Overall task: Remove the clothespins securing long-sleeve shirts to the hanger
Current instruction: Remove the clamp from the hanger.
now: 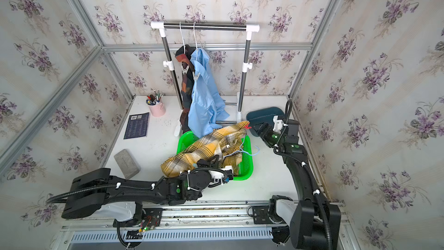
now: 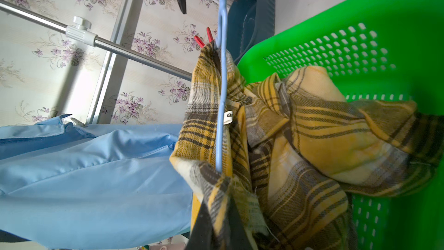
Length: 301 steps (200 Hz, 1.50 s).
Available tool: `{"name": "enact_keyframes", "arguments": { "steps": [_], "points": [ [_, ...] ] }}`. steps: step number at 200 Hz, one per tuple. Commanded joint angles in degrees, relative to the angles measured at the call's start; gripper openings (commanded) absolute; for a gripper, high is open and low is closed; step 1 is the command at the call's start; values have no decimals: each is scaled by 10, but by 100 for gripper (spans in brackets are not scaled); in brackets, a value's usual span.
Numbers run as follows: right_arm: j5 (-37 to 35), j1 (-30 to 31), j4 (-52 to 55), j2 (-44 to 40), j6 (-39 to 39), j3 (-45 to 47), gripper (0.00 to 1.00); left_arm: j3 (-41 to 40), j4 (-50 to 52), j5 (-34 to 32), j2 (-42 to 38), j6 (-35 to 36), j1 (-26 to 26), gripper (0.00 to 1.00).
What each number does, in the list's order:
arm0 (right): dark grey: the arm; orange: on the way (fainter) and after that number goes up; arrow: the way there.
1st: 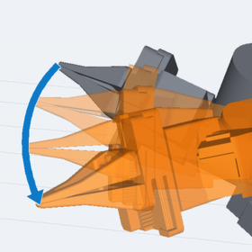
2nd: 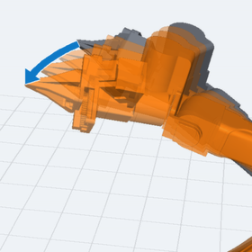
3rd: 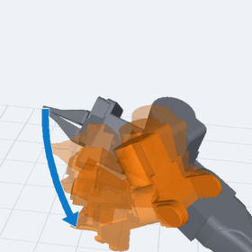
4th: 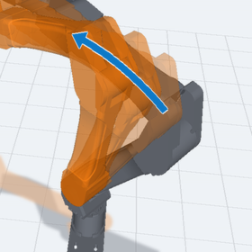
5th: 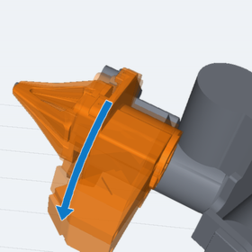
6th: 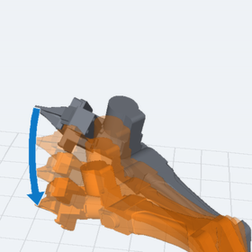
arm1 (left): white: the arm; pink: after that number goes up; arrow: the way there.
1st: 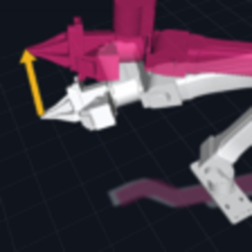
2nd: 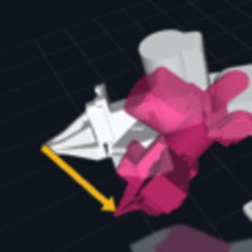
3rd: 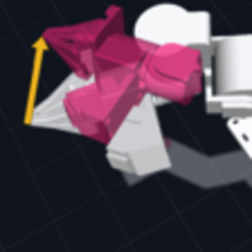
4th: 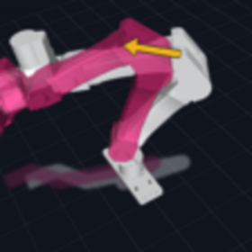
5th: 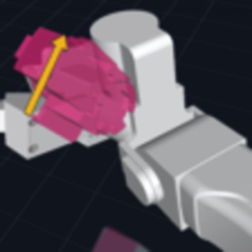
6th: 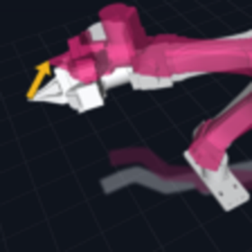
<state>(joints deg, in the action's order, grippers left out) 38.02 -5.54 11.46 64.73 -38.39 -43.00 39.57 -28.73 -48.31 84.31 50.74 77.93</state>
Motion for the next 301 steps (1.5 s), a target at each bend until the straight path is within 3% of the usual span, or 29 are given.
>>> {"name": "enact_keyframes", "arguments": {
  "steps": [1, 95, 149, 301],
  "points": [
    [9, -1, 4, 22, 32, -16, 78, 2, -54, -17, 25, 37, 4, 0],
    [13, 11, -32, 126, 29, -46, 69, 14, -106, -26, 104, 63, 6, 0],
    [12, 23, -53, 161, 13, -55, 63, 13, -103, -24, 105, 58, 8, 0],
    [66, 5, -165, 172, -80, 5, 51, 12, -106, -34, 125, 52, 24, 0]
  ]
}}
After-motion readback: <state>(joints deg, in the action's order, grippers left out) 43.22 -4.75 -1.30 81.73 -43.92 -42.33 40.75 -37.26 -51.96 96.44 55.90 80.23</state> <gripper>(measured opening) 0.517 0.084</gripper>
